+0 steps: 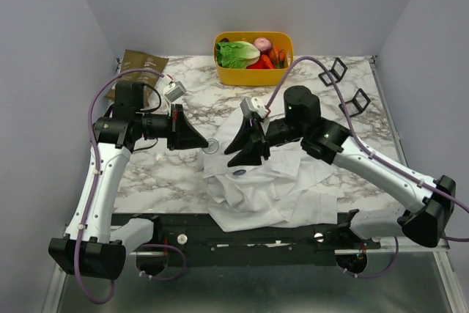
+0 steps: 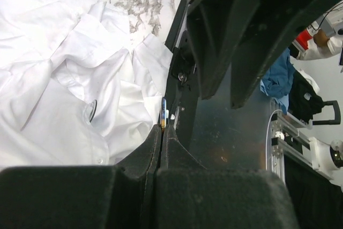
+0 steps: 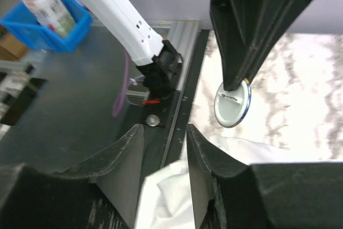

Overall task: Remove the brooch from the garment
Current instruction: Place the brooch in the brooch box.

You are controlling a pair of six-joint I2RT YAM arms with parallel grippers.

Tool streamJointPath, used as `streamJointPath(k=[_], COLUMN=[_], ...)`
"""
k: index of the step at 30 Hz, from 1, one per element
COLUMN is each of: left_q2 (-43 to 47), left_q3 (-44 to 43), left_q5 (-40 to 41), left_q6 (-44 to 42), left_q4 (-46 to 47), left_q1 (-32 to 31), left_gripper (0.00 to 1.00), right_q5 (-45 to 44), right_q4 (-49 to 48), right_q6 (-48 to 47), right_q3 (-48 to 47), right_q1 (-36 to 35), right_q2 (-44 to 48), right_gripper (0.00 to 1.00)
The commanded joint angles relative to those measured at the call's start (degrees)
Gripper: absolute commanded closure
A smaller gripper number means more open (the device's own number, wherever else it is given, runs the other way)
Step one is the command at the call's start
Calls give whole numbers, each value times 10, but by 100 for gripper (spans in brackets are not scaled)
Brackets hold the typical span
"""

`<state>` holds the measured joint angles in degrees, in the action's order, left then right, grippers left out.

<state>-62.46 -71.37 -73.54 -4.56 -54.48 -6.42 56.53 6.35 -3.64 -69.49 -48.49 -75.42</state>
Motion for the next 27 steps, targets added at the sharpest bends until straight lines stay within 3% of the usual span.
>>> streamJointPath(k=[1,5,11,27], left_q2=[1,4,14,24], left_q3=[4,4,6,7], left_q5=[11,16,2,-25], left_q6=[17,19,17,20], left_q4=[18,19,17,20], left_q1=[4,8,16,25], left_gripper=[100,100,100,100], right_q5=[-91,-155,-47,-32], right_q4=[75,73,64,38], right_q6=[-141,-140,-16,116], right_q3=[-1,-1,-56,-98], right_q1=[-11,-20,-20,-8], right_q2=[33,19,-44,-112], right_gripper=[53,50,50,60])
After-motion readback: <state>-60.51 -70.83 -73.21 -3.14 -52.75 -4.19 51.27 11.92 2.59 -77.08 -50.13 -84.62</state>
